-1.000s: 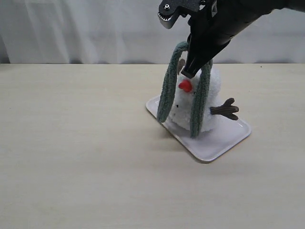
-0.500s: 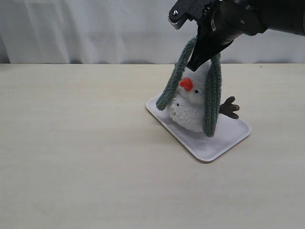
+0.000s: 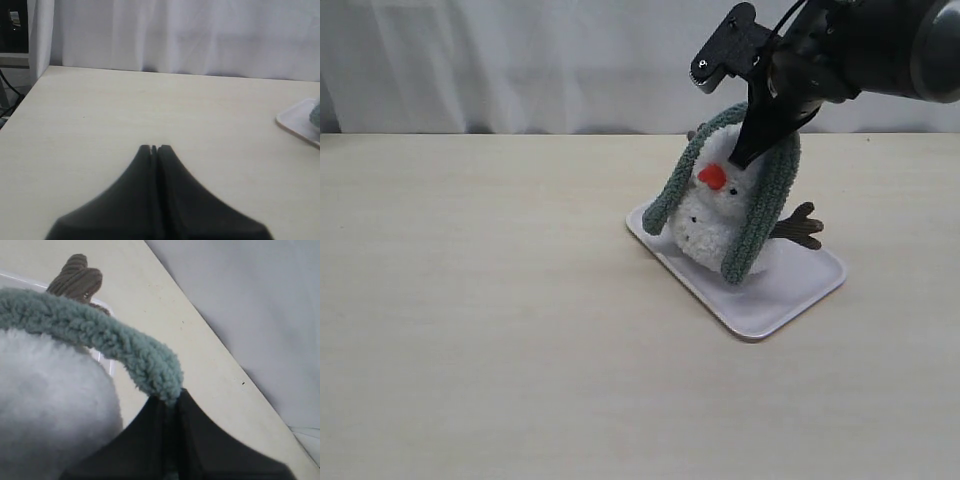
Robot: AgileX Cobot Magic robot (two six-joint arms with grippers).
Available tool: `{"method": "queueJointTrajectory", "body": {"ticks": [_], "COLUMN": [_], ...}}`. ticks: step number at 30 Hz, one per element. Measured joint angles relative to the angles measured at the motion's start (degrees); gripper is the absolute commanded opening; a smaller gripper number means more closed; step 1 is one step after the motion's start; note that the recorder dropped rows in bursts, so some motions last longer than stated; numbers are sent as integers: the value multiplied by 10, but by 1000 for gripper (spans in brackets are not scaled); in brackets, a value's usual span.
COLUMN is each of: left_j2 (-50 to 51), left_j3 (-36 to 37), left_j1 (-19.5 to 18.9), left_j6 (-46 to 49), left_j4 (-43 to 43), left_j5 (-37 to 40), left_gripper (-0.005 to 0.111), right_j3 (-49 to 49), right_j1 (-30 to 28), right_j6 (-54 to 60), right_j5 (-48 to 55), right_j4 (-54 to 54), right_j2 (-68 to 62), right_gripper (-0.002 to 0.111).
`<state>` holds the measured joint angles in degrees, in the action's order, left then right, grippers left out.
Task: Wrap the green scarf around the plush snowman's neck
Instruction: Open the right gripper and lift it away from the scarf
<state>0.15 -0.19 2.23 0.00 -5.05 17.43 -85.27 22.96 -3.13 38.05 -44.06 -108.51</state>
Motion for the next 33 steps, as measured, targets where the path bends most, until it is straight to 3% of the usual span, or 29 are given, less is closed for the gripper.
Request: {"method": "queueJointTrajectory", "body": {"ticks": [3, 7, 9, 18, 23, 25, 29, 33], "left_j2": [0, 0, 0, 0, 0, 0, 0, 0], "left_j3": [0, 0, 0, 0, 0, 0, 0, 0], "left_j1": [0, 0, 0, 0, 0, 0, 0, 0], "left_j6": [0, 0, 0, 0, 0, 0, 0, 0], "left_j4": [0, 0, 0, 0, 0, 0, 0, 0], "left_j5": [0, 0, 0, 1, 1, 1, 1, 1], "left_gripper": [0, 0, 0, 0, 0, 0, 0, 0], "right_j3": [0, 0, 0, -56, -93, -94, -94, -94], "right_j1": [0, 0, 0, -5, -43, -57, -74, -89], "right_j6": [-6, -20, -28, -36, -30, -3, 52, 56], "right_j5": [1, 5, 16, 100, 163, 181, 177, 155], "right_j4": [2, 5, 8, 148, 238, 288, 368, 369], "right_j2": [0, -1, -1, 4, 5, 5, 9, -7], "right_gripper": [8, 38, 48, 47, 46, 41, 7, 4]}}
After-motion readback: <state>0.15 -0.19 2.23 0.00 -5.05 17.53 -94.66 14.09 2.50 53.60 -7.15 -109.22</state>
